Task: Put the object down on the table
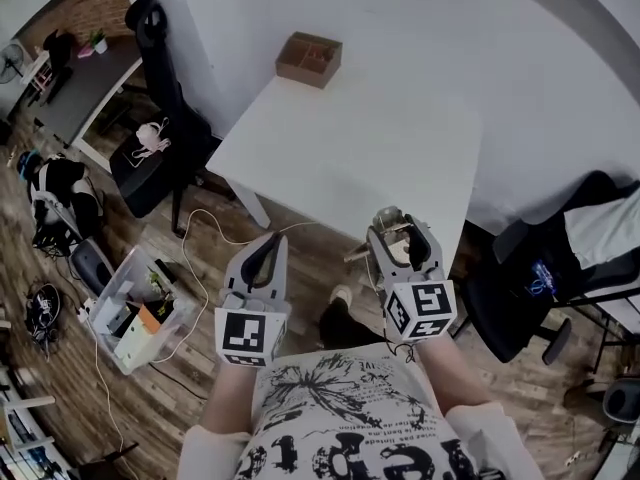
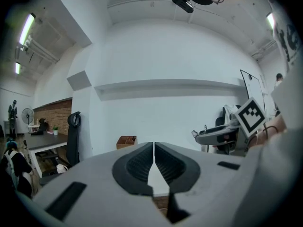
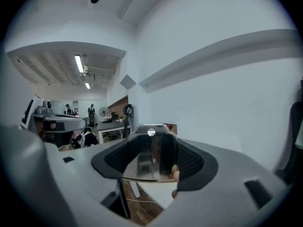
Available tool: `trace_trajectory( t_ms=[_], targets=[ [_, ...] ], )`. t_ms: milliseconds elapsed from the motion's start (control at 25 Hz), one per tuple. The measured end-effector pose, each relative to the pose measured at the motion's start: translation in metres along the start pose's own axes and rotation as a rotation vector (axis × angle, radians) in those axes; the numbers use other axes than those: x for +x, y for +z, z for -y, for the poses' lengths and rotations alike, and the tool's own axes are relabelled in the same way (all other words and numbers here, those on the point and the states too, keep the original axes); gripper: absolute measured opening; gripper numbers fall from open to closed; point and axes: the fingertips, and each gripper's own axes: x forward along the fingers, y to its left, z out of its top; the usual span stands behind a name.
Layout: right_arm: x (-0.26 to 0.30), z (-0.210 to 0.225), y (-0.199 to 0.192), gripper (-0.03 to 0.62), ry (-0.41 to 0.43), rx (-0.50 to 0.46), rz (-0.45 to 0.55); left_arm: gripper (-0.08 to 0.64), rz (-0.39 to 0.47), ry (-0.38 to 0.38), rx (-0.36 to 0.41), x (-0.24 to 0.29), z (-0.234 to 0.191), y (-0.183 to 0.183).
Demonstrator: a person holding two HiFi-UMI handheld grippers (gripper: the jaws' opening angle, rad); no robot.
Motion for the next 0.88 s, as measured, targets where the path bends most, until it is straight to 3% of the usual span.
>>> trace_trajectory(
  t_ms=[480, 680, 880],
  targets=[
    [0.129, 0.094, 0.037, 0.279, 0.002, -0.009, 0.002, 0.012, 0.005, -0.059, 0.030, 0.168, -0.025, 0.034],
    [0.157, 0.115, 0.028, 0.279, -0.038, 0.007, -0.033, 0.012, -0.005, -0.102, 0.030, 0.209, -0.032, 0.030],
    [0.190, 0.128, 0.023, 0.279, -0.109, 0.018, -0.073, 0.012, -0.022, -0.197, 0.022, 0.251, -0.046, 0.028]
  ],
)
